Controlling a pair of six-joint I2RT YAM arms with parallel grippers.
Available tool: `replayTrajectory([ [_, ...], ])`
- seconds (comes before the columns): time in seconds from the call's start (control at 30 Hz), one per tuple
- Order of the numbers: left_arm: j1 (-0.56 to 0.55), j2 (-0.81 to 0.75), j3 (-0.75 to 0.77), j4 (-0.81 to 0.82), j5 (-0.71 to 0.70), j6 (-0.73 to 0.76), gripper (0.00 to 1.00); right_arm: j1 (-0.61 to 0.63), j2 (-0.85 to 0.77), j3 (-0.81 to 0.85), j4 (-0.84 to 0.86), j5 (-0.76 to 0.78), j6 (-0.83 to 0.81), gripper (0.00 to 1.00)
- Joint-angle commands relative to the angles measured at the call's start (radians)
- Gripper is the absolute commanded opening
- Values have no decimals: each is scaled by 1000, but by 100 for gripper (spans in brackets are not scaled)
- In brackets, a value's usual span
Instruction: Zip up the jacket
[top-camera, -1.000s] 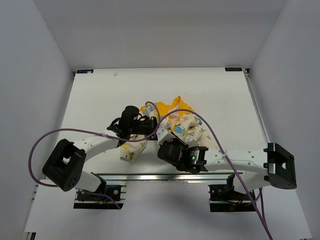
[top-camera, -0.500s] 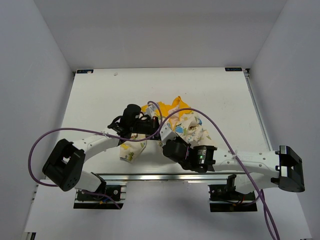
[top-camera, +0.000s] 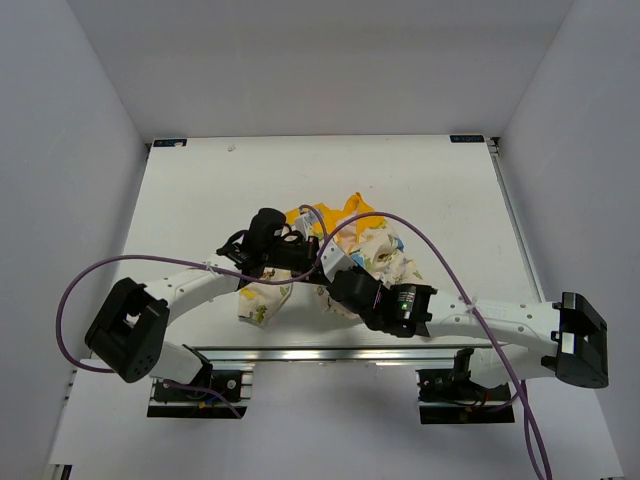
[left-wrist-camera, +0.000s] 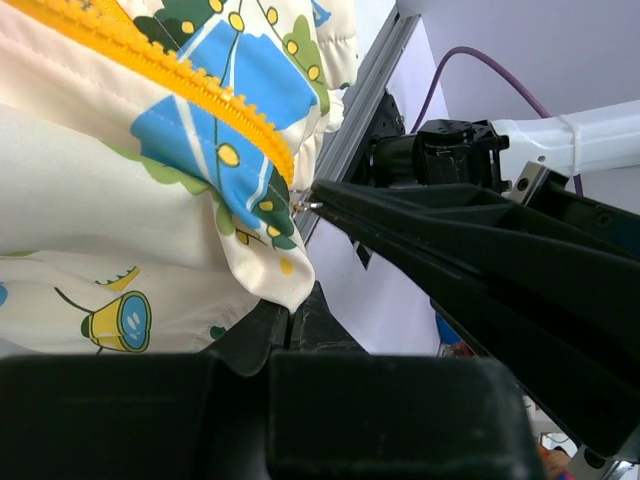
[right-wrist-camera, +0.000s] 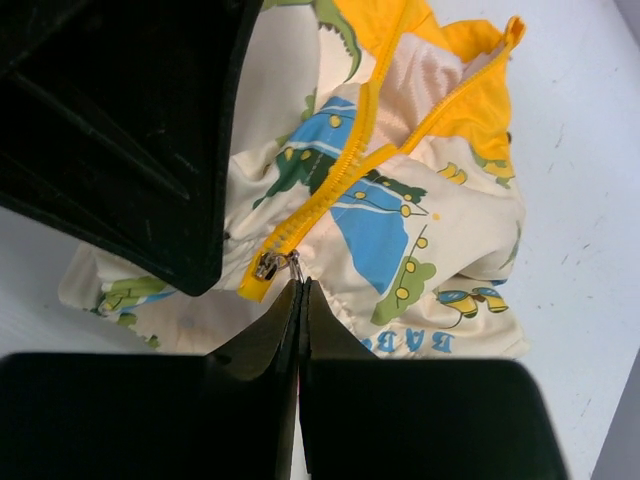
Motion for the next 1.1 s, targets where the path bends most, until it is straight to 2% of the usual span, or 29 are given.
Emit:
replayTrajectory([
  [0.0,-15,-16,37,-100,36,50,0,-13,-19,14,117,116,-70,0],
  [0.1,-15,-12,40,-131,39,61,0,-22,-22,7,174,181,-124,0],
  [0.2,-15,-15,46,-156,23,72,0,-32,-23,10,170,132,-150,0],
  [0.23,-14,-16,48,-156,19,73,0,-34,-26,11,156,98,-152,0],
  [0.37,-15,-22,61,-133,9,60,0,-40,-37,-2,67,-202,-173,0],
  [0.47,-14,-15,74,-125,23,63,0,-45,-29,-12,42,-262,-129,0],
  [0.87,-15,-27,86,-151,31,81,0,-68,38,-24,24,-198,-29,0],
  [1.07,-15,-25,91,-165,26,89,0,-71,46,-33,21,-187,2,9],
])
